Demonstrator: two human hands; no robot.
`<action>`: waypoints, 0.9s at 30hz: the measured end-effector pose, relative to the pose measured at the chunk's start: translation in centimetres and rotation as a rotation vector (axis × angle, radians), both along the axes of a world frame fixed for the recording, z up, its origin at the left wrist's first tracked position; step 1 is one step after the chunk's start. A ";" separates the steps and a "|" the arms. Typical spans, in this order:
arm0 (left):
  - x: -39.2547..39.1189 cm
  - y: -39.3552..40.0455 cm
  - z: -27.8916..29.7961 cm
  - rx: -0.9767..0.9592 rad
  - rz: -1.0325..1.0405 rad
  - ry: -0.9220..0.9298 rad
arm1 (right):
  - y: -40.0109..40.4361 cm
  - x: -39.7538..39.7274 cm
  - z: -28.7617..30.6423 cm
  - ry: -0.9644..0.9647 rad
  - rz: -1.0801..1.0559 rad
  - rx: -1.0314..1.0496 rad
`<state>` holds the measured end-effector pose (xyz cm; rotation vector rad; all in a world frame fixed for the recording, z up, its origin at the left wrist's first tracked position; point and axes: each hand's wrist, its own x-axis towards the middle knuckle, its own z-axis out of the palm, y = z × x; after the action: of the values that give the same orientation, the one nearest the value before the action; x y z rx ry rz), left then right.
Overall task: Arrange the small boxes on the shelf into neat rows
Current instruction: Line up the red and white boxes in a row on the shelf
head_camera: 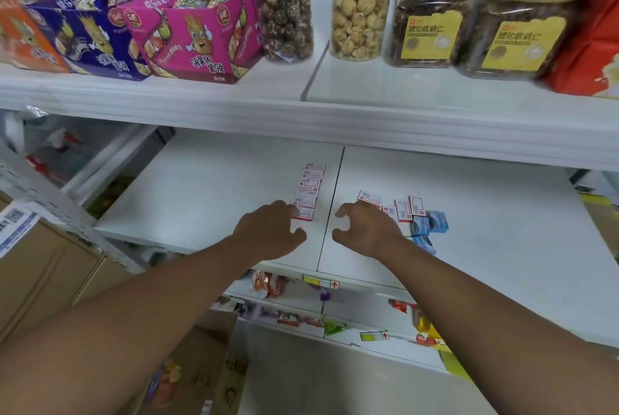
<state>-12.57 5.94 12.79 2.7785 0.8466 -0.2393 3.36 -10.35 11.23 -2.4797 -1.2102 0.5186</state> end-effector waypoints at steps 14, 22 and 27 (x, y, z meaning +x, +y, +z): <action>-2.2 -5.5 2.3 0.038 -0.159 -0.078 | -6.0 -4.6 2.5 -0.176 -0.125 -0.092; -5.9 -7.2 2.1 0.050 -0.201 -0.111 | -8.5 -9.6 3.1 -0.201 -0.182 -0.120; -7.3 -9.4 2.5 0.023 -0.232 -0.083 | -11.2 -11.5 4.3 -0.188 -0.225 -0.156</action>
<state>-19.88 -3.50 15.26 2.8843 0.5110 -0.1521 -8.14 -21.57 15.55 -2.8060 -0.9684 0.3374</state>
